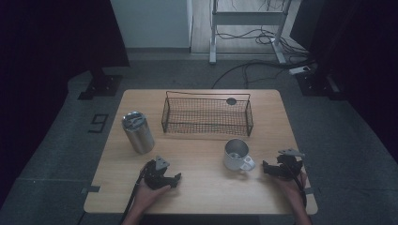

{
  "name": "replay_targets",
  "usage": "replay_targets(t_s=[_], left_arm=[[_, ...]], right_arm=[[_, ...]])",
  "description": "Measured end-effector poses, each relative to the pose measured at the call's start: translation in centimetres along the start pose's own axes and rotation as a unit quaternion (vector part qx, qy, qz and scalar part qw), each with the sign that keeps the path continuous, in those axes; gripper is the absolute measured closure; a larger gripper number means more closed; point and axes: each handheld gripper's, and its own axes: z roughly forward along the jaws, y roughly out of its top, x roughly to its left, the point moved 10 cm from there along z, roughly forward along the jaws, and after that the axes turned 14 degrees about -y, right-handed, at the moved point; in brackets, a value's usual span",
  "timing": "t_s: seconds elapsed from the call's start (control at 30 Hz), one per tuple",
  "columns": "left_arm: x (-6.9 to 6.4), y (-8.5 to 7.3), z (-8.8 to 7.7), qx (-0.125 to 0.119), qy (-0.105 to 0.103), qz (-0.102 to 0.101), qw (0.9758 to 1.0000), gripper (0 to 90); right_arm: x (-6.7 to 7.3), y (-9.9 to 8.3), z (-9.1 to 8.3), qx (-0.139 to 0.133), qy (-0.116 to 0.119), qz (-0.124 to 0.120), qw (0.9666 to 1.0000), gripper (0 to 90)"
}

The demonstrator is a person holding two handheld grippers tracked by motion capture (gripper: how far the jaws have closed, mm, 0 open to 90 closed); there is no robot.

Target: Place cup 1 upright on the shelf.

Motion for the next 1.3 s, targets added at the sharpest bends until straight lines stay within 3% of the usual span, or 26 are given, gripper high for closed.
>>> replay_targets(t_s=[0.7, 0.8, 0.93, 1.07, 1.3], left_arm=[[0.0, 0.0, 0.0, 0.000, 0.000, 0.000, 1.0000, 14.9], [0.4, -0.1, -0.3, -0.006, 0.013, -0.012, 0.9998, 16.7], [0.7, -0.2, -0.6, -0.010, 0.018, -0.007, 0.9998, 18.0], [0.6, 0.3, -1.6, -0.025, 0.010, 0.003, 0.9996, 17.2], [0.6, 1.8, -4.3, -0.076, -0.010, -0.027, 0.9967, 16.7]], right_arm=[[-0.1, 0.0, 0.0, 0.000, -0.002, 0.001, 1.0000, 0.5], [-0.1, 0.0, 0.0, 0.000, -0.002, 0.001, 1.0000, 0.6], [-0.1, 0.0, 0.0, 0.000, -0.001, 0.001, 1.0000, 0.8], [0.0, 0.0, 0.0, 0.000, -0.001, 0.000, 1.0000, 0.8], [0.0, 0.0, 0.0, -0.001, 0.000, 0.000, 1.0000, 0.9]])
